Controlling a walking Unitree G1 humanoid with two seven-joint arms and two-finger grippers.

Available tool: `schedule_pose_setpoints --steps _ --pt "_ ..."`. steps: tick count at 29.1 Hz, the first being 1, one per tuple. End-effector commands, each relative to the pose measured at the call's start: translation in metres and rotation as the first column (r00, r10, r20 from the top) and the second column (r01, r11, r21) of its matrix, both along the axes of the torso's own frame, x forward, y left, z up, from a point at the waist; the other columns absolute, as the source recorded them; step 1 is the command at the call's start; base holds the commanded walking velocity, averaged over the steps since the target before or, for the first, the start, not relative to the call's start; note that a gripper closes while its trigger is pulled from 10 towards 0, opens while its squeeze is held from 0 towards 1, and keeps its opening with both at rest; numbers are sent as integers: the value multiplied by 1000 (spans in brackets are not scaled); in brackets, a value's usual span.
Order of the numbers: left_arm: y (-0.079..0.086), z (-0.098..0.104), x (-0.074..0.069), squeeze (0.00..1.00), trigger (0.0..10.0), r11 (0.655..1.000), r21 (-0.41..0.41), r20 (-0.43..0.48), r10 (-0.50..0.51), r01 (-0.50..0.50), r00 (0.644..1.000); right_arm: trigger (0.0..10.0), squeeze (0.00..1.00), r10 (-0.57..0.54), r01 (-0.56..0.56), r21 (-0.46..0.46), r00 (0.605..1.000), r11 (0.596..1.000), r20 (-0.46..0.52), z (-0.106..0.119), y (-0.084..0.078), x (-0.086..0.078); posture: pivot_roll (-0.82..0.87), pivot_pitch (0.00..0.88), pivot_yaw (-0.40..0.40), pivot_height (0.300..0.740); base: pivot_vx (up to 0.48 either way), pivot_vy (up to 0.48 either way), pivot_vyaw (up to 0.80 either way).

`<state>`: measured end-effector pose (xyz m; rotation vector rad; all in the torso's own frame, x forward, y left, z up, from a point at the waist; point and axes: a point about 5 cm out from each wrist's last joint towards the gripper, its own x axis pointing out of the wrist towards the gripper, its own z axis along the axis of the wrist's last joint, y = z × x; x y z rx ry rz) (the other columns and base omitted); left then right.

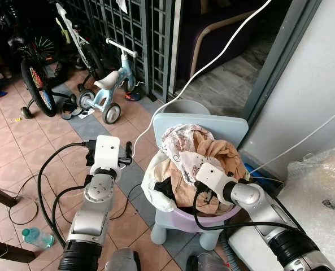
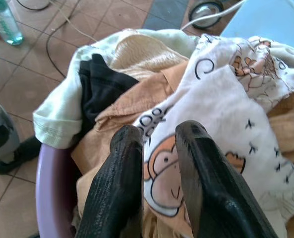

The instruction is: Clothes washing

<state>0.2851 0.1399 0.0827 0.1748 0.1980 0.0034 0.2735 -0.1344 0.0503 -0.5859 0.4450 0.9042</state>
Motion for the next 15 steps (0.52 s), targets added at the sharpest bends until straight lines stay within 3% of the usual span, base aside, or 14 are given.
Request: schedule_pose_setpoints --steps 1,4,7,9,11,12,13,15 --pt "0 -2 0 0 10000 1000 18 -8 -6 6 1000 10000 1000 80 -80 27 997 996 -19 8 6 -1 24 0 23 740 0 0 0" --pt "-2 -2 1 0 10000 1000 19 -7 -9 9 1000 10000 1000 138 -134 69 988 989 -64 11 11 -5 26 0 23 740 0 0 0" --pt "-2 0 2 0 10000 1000 19 -2 -11 11 1000 10000 1000 162 -157 102 986 982 -45 17 15 -2 29 0 21 740 0 0 0" --pt "0 0 2 0 10000 1000 20 -1 -6 6 1000 10000 1000 83 -87 163 996 983 32 27 24 13 36 0 18 740 0 0 0" --pt "1 0 0 0 10000 1000 22 -2 -2 2 1000 10000 1000 6 -20 157 996 987 88 28 28 24 41 0 16 740 0 0 0" --pt "1 0 -2 0 10000 1000 23 -4 1 -1 1000 10000 1000 -85 65 160 989 985 122 26 33 34 54 10 12 740 0 0 0" --pt "1 0 -2 0 10000 1000 23 -4 1 -1 1000 10000 1000 -85 65 160 989 985 122 26 33 34 54 10 12 740 0 0 0" --pt "3 0 -7 0 10000 1000 24 -8 9 -9 1000 10000 1000 -190 166 194 975 967 112 22 42 43 71 26 7 740 0 0 0"
